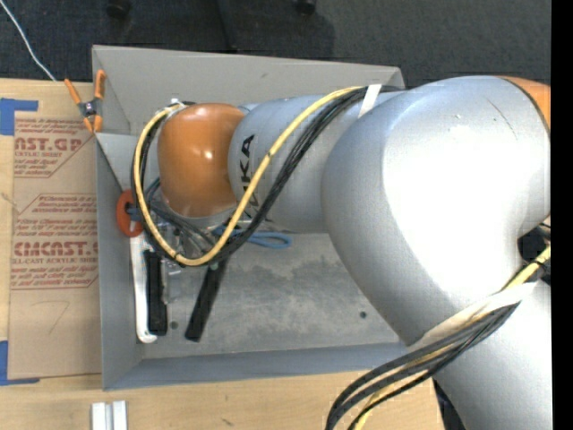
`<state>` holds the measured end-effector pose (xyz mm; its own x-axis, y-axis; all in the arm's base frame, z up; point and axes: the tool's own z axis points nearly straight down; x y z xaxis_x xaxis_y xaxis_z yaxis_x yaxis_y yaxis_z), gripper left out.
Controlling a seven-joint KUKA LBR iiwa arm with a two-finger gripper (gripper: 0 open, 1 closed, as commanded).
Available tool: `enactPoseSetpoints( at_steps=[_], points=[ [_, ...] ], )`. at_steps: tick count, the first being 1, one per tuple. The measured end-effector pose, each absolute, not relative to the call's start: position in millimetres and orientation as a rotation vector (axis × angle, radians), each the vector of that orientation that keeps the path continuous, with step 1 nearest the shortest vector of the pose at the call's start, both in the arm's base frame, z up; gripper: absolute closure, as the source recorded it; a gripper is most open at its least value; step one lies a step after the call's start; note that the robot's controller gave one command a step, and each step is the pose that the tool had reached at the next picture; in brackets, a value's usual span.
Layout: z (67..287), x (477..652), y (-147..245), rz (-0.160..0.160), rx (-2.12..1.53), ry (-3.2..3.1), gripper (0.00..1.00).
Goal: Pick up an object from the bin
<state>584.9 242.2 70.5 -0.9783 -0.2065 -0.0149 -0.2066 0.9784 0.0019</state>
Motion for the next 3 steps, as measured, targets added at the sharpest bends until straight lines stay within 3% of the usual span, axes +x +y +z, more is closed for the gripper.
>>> enactPoseSetpoints(
  at_steps=[1,3],
  points=[
    [70.9,567.3,220.5,0.009,-0.094,3.134,1.0],
    [70.5,567.1,220.3,0.009,-0.093,3.134,1.0]
  ],
)
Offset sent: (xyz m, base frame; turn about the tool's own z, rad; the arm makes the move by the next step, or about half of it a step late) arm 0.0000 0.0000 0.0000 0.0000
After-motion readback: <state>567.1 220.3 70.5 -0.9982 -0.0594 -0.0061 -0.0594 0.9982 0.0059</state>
